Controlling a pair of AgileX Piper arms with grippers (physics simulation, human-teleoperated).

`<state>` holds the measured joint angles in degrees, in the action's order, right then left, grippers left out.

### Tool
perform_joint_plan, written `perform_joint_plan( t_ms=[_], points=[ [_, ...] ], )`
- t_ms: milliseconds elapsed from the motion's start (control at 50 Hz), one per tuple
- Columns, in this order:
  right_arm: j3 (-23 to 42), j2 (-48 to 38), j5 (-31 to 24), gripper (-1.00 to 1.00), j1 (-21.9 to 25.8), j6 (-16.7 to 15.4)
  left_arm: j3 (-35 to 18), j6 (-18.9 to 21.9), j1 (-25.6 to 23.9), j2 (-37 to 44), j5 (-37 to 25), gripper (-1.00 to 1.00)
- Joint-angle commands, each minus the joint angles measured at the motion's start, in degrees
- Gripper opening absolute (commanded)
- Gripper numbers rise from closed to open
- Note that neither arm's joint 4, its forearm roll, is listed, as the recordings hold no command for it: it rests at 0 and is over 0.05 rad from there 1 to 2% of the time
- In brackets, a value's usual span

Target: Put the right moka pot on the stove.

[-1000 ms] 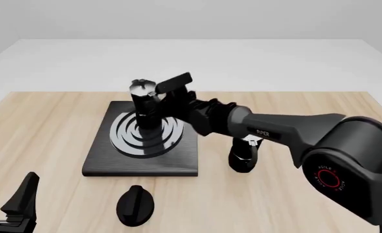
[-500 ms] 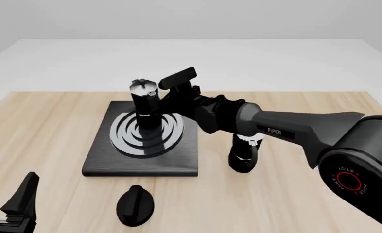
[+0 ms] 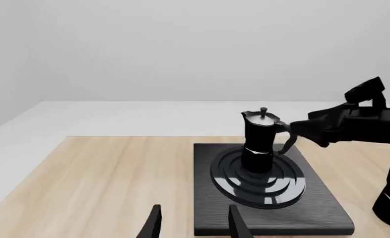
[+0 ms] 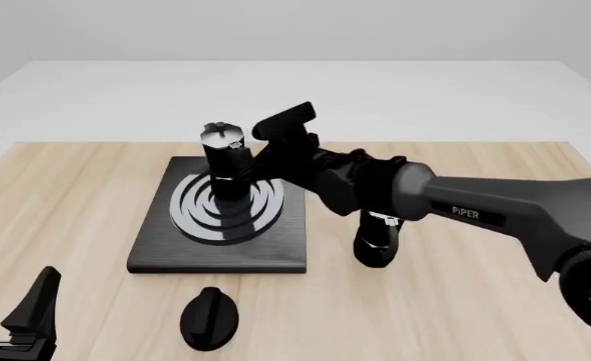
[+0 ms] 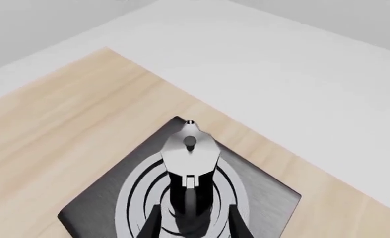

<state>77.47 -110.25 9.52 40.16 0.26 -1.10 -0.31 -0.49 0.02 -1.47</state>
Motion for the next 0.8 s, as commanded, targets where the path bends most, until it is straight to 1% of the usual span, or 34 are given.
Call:
perform_joint_plan(
  t_ms=[20,160,540,800],
  points=[
    [-3.7,4.1,0.0,1.0,0.8,0.0,0.0,0.0,0.0,0.0,0.0,1.0],
    [-5.6,5.8,0.1,1.0,1.0,-0.6,0.0,0.0,0.0,0.0,0.0,1.0],
    [-13.3,11.6,2.7,1.0,1.0,0.5,0.0,0.0,0.0,0.0,0.0,1.0],
    [-16.8,15.0,3.5,1.0,0.4,0.9,0.0,0.0,0.0,0.0,0.0,1.0]
  ],
)
